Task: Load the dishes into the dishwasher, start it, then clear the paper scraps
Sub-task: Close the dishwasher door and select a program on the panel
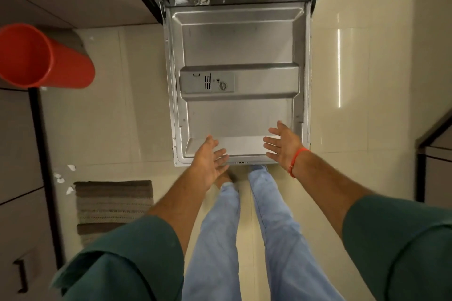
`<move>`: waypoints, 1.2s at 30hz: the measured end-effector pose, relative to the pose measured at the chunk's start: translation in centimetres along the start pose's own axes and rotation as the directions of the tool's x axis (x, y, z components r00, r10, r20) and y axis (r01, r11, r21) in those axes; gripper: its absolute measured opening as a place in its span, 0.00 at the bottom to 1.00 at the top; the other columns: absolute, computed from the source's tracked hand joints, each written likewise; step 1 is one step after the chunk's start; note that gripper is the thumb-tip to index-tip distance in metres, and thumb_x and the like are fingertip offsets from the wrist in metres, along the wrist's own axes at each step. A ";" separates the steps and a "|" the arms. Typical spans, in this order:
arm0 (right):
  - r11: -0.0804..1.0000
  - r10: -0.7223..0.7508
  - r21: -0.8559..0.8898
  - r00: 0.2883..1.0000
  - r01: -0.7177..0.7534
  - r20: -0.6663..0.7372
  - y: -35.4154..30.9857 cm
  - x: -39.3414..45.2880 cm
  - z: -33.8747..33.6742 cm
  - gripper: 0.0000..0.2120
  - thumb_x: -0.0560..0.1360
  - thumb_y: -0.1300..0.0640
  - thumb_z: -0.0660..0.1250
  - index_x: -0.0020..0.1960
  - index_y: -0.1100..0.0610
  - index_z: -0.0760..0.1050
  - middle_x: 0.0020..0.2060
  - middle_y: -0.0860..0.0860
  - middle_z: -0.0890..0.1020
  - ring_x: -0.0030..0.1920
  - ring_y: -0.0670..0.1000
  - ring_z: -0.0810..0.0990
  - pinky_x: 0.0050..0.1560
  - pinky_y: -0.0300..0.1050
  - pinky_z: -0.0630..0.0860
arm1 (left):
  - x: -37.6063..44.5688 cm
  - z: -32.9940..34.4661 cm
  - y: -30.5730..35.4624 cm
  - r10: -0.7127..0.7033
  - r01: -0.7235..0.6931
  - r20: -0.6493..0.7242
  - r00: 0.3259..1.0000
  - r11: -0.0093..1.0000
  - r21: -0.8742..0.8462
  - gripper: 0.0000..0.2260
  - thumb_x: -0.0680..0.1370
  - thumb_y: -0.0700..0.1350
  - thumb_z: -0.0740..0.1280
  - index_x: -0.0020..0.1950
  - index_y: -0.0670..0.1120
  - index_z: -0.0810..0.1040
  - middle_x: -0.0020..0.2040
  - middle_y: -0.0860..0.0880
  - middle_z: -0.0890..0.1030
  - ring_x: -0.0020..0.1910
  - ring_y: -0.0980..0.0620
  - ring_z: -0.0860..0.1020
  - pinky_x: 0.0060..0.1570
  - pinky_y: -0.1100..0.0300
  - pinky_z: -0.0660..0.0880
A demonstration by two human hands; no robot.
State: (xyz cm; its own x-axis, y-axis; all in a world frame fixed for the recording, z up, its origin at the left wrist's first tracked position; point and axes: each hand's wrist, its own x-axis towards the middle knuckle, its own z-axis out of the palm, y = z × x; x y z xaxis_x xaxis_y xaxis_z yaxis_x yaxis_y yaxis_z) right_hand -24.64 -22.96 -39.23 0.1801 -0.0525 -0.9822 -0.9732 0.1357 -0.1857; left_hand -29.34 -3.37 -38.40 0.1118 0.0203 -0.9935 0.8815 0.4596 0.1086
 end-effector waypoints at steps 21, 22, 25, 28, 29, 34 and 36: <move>0.951 0.249 0.220 0.959 -0.216 -0.138 15.9 15.3 -2.0 0.31 0.83 0.37 0.50 0.73 0.60 0.67 0.48 0.56 0.79 0.53 0.56 0.77 0.65 0.54 0.71 | 18.3 -6.3 -11.8 -0.200 0.177 -0.119 0.972 0.968 -0.179 0.30 0.84 0.63 0.52 0.77 0.43 0.65 0.65 0.42 0.75 0.62 0.44 0.75 0.60 0.48 0.70; 0.942 0.260 0.257 0.954 -0.217 -0.147 16.4 16.6 -2.3 0.33 0.82 0.36 0.50 0.74 0.60 0.66 0.49 0.56 0.79 0.54 0.56 0.77 0.65 0.54 0.71 | 19.8 -6.4 -12.2 -0.204 0.176 -0.124 0.971 0.964 -0.200 0.31 0.84 0.64 0.52 0.77 0.42 0.64 0.64 0.42 0.75 0.62 0.43 0.75 0.61 0.47 0.70; 0.915 0.271 0.348 0.950 -0.205 -0.154 17.1 19.8 -3.3 0.35 0.80 0.33 0.51 0.71 0.61 0.67 0.49 0.57 0.79 0.63 0.58 0.76 0.70 0.55 0.69 | 23.8 -6.5 -13.0 -0.205 0.154 -0.151 0.967 0.943 -0.296 0.37 0.82 0.68 0.50 0.78 0.40 0.62 0.63 0.40 0.74 0.67 0.41 0.74 0.65 0.45 0.69; 0.867 0.275 0.469 0.947 -0.169 -0.166 16.8 22.3 -3.6 0.31 0.77 0.31 0.56 0.53 0.60 0.73 0.50 0.60 0.79 0.64 0.60 0.76 0.69 0.57 0.70 | 26.5 -6.1 -13.2 -0.173 0.078 -0.188 0.967 0.902 -0.426 0.39 0.81 0.70 0.48 0.78 0.40 0.62 0.68 0.39 0.74 0.70 0.39 0.73 0.67 0.45 0.68; 0.848 0.266 0.508 0.951 -0.153 -0.158 16.7 23.1 -3.7 0.33 0.76 0.30 0.58 0.56 0.61 0.74 0.53 0.61 0.79 0.63 0.61 0.76 0.69 0.57 0.71 | 27.2 -5.9 -13.3 -0.148 0.042 -0.188 0.971 0.877 -0.478 0.40 0.80 0.71 0.48 0.79 0.41 0.61 0.72 0.39 0.72 0.71 0.39 0.71 0.69 0.44 0.67; 0.717 0.189 0.696 0.972 -0.040 -0.139 16.3 25.8 -4.6 0.44 0.68 0.27 0.66 0.73 0.55 0.67 0.64 0.59 0.76 0.61 0.62 0.77 0.66 0.62 0.73 | 28.6 -5.7 -14.0 -0.037 -0.051 -0.105 0.994 0.686 -0.726 0.45 0.74 0.77 0.52 0.78 0.44 0.64 0.73 0.39 0.71 0.70 0.36 0.71 0.71 0.39 0.67; 0.651 0.159 0.759 0.978 0.000 -0.136 16.7 26.1 -5.4 0.46 0.65 0.26 0.68 0.72 0.54 0.68 0.62 0.60 0.78 0.60 0.64 0.78 0.63 0.65 0.74 | 28.8 -6.3 -13.8 -0.013 -0.068 -0.096 0.995 0.605 -0.793 0.46 0.73 0.78 0.51 0.77 0.44 0.65 0.71 0.38 0.72 0.68 0.35 0.73 0.70 0.36 0.68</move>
State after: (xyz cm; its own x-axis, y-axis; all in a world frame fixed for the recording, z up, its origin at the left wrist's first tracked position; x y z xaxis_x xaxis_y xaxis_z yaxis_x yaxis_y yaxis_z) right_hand -36.94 -27.44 -67.80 0.0017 -0.1645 -0.9864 -0.5255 0.8391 -0.1408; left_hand -41.15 -3.49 -68.76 0.0555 0.0992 -0.9935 0.1614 0.9811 0.1070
